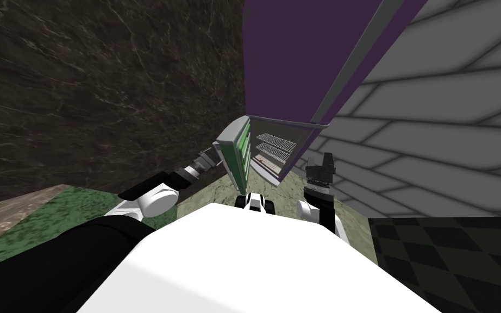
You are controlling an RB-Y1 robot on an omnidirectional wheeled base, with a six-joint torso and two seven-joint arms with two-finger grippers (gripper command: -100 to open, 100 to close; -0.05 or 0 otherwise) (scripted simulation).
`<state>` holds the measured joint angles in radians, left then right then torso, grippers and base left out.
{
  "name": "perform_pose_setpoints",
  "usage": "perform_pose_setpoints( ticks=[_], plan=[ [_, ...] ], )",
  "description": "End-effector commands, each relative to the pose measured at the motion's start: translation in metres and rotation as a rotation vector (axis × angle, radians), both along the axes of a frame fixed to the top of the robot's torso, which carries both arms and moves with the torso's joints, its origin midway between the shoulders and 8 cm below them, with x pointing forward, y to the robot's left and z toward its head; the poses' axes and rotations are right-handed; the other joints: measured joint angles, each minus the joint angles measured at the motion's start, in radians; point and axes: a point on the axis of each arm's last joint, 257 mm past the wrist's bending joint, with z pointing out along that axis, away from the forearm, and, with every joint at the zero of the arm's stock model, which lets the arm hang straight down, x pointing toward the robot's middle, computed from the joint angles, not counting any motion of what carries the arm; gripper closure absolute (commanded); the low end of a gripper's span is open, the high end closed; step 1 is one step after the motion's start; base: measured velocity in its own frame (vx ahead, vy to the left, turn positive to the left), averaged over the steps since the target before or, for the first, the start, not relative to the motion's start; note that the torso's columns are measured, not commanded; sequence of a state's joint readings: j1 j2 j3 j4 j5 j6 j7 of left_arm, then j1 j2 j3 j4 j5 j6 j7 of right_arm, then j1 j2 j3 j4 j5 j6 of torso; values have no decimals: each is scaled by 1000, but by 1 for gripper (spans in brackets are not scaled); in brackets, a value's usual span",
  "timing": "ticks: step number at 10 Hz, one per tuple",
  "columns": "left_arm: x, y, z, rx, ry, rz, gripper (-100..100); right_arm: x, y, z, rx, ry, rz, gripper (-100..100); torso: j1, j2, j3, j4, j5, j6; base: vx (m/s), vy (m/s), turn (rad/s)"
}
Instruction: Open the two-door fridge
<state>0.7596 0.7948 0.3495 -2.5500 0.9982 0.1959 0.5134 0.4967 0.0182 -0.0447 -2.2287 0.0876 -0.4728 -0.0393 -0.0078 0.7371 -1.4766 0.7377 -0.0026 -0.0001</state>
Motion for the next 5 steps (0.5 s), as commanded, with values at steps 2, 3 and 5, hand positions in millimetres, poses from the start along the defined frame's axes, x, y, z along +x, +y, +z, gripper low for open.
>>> perform_pose_setpoints(
  ticks=[2, 3, 5],
  plan=[
    [9, 25, -16, 11, 18, 55, -100, 0, 0, 0, 0, 0, 0, 0, 9, 1, 1, 0, 3, 0, -5, 17, -22],
    [13, 29, -18, 20, 9, 64, -100, 0, 0, 0, 0, 0, 0, 0, 10, 1, 1, 0, 3, 0, -11, 75, -51],
    [13, 17, -11, 20, -8, 36, -100, 0, 0, 0, 0, 0, 0, 0, 15, 2, 1, 1, 5, 0, -23, 181, -110]
  ],
)
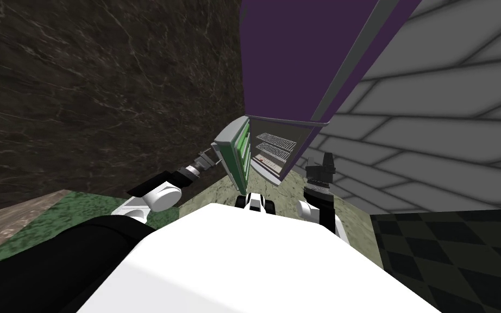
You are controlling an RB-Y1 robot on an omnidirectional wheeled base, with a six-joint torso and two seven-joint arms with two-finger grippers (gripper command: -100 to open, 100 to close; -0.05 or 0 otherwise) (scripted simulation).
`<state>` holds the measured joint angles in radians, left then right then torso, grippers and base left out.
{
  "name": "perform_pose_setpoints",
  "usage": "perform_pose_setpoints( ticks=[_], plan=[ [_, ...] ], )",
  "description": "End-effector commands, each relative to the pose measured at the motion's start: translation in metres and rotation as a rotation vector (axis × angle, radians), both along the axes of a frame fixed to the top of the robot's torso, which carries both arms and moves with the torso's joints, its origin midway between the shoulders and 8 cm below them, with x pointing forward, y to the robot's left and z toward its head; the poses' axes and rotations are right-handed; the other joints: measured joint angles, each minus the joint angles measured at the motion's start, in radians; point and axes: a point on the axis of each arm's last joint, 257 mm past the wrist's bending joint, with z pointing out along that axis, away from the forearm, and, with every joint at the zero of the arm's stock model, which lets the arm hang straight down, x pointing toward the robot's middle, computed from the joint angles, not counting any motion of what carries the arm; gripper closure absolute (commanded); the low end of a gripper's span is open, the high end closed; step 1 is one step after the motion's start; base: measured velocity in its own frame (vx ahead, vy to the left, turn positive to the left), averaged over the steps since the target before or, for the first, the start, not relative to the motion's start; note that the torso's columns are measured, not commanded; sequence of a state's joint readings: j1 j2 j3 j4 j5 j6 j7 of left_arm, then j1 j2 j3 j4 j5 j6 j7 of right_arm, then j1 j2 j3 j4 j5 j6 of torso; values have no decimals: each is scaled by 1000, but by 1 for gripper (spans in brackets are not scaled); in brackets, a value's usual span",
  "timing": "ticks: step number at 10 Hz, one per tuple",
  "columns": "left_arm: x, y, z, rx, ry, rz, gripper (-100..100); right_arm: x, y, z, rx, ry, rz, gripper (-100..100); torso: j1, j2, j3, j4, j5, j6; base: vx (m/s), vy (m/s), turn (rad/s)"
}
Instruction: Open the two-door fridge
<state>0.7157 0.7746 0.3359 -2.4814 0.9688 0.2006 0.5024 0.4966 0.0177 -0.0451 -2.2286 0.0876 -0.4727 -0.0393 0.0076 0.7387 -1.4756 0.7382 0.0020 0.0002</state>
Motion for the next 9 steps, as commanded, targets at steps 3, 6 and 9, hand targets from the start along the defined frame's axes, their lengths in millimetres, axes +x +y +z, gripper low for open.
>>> perform_pose_setpoints(
  ticks=[3, 6, 9],
  plan=[
    [-2, -19, 6, -12, -5, -54, -100, 0, 0, 0, 0, 0, 0, 0, -10, -1, -1, 0, -3, 0, -18, 146, -86],
    [-11, -48, 25, -23, -32, -117, -100, 0, 0, 0, 0, 0, 0, 0, -11, -1, -1, 0, -3, 0, -4, 72, -23],
    [-9, -45, 23, -22, -28, -110, -100, 0, 0, 0, 0, 0, 0, 0, -10, -2, -1, 0, -3, -1, 8, -13, 40]
  ],
)
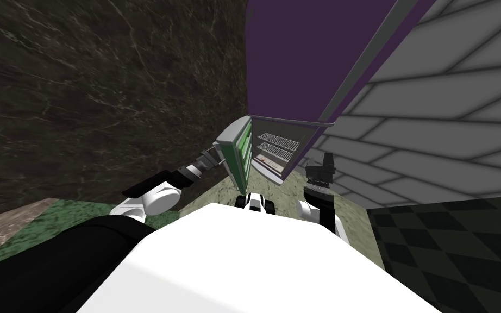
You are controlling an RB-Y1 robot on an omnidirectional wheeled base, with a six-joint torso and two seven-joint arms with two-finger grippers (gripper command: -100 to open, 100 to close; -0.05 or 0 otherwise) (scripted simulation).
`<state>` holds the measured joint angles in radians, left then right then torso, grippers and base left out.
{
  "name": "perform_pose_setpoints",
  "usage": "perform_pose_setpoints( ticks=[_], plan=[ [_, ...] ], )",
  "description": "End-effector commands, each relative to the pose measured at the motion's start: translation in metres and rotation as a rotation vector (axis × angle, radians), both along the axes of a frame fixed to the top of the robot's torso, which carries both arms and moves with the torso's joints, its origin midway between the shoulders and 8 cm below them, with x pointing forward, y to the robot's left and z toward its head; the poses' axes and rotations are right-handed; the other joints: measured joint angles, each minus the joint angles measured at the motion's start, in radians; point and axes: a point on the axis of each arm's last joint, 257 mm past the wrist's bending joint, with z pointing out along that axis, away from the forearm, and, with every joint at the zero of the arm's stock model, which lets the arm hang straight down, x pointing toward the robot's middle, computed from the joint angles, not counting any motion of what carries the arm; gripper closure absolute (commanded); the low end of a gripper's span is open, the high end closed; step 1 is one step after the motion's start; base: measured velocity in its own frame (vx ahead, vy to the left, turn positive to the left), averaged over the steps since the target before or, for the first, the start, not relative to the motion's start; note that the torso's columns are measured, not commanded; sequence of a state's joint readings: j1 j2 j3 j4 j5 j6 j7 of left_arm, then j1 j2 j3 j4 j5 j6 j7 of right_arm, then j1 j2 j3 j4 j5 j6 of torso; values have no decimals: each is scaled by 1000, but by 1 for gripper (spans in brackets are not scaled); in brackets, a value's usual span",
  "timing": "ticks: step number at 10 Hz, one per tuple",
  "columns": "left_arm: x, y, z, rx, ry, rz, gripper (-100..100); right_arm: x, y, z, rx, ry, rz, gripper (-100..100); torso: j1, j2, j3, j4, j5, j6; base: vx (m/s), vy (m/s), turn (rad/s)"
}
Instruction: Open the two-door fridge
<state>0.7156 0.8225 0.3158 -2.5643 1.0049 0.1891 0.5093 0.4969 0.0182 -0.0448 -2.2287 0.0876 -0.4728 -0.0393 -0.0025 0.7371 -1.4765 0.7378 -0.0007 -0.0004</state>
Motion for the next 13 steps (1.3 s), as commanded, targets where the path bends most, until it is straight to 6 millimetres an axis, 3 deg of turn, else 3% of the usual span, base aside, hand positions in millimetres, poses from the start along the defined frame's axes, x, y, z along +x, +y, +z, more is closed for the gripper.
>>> perform_pose_setpoints(
  ticks=[1, 3, 11, 12, 13],
  plan=[
    [0, 0, 0, -1, 0, 0, 100, 0, 0, 0, 0, 0, 0, 0, 2, 1, 0, 0, 1, 1, 0, 0, 0],
    [1, -2, 1, -1, 0, -11, 100, 0, 0, 0, 0, 0, 0, 0, 10, 3, 1, 1, 3, 1, -23, 144, -125],
    [5, -9, 5, -1, -1, -49, 100, 0, 0, 0, -1, 0, 0, 0, 1, 0, 0, 0, 0, 0, -18, 245, -121],
    [9, 2, -2, 4, 9, -25, -100, 0, 0, 0, 0, 0, 0, 0, -6, 0, 0, 0, -1, 0, 0, 36, -7],
    [12, 9, -7, 8, 13, -9, -100, 0, 0, 0, 0, 0, 0, 0, -7, 0, 0, 0, -2, 0, 4, 25, -29]
  ],
)
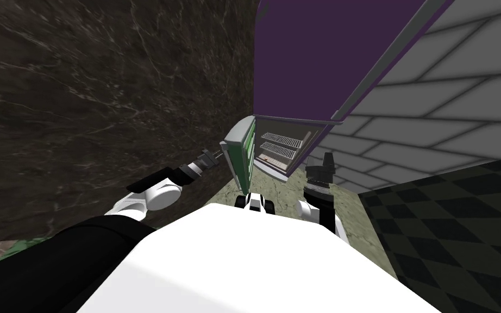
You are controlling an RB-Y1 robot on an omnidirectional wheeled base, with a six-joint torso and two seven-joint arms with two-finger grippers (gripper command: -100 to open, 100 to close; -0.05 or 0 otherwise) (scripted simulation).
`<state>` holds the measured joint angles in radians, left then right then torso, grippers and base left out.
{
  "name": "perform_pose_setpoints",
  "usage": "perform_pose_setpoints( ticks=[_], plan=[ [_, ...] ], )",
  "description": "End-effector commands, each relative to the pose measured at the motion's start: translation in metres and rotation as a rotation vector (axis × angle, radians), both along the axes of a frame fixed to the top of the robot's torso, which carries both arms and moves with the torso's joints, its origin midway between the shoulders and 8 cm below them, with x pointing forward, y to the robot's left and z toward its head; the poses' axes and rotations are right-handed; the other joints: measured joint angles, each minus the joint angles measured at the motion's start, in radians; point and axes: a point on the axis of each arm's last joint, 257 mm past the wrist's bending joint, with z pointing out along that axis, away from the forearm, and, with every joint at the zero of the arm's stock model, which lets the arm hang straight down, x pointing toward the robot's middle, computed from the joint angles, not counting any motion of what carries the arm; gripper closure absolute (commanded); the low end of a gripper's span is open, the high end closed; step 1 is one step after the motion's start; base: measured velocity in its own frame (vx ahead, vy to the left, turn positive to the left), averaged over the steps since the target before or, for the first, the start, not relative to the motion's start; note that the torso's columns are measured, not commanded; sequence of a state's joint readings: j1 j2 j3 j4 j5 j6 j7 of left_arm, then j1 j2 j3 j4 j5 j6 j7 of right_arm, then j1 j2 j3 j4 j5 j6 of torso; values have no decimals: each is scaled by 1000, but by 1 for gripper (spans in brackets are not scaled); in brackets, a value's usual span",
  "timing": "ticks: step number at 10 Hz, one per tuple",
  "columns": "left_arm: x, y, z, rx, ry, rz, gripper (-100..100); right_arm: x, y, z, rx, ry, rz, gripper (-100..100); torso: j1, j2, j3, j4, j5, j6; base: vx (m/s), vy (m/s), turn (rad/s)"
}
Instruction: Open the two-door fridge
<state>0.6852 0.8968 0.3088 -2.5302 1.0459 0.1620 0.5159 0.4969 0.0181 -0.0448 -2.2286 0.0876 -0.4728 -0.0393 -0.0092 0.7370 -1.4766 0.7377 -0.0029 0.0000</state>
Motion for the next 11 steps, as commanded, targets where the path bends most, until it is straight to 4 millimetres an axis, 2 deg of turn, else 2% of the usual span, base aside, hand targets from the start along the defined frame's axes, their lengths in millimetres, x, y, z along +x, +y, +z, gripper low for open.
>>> perform_pose_setpoints(
  ticks=[1, 4, 5, 7, 8, 10, 11],
  plan=[
    [7, 17, -12, 13, 8, 40, -100, 0, 0, 0, 0, 0, 0, 0, 4, 0, 0, 0, 1, 0, -2, 25, -34],
    [8, 11, -14, 16, 3, 25, -100, 0, 0, 0, 0, 0, 0, 0, 16, 1, 1, 0, 5, 0, -9, 145, -87],
    [2, -3, -8, 5, 2, -11, -100, 0, 0, 0, 0, 0, 0, 0, 13, 1, 1, 0, 4, 0, -12, 151, -117],
    [-4, -18, 1, -3, -11, -45, -100, 0, 0, 0, 0, 0, 0, 0, 5, 1, 0, 0, 2, 0, -2, 80, -32],
    [-2, -12, -2, 2, -4, -32, -100, 0, 0, 0, 0, 0, 0, 0, 4, 1, 0, 0, 1, 0, -3, 20, -5],
    [-2, -13, 1, -2, -7, -35, -100, 0, 0, 0, 0, 0, 0, 0, 5, 0, 0, 0, 2, 0, 7, -17, 54],
    [-3, -12, 12, -3, -7, -47, -100, 0, 0, 0, 0, 0, 0, 0, 8, 1, 1, 0, 3, 0, 13, -13, 99]
  ],
)
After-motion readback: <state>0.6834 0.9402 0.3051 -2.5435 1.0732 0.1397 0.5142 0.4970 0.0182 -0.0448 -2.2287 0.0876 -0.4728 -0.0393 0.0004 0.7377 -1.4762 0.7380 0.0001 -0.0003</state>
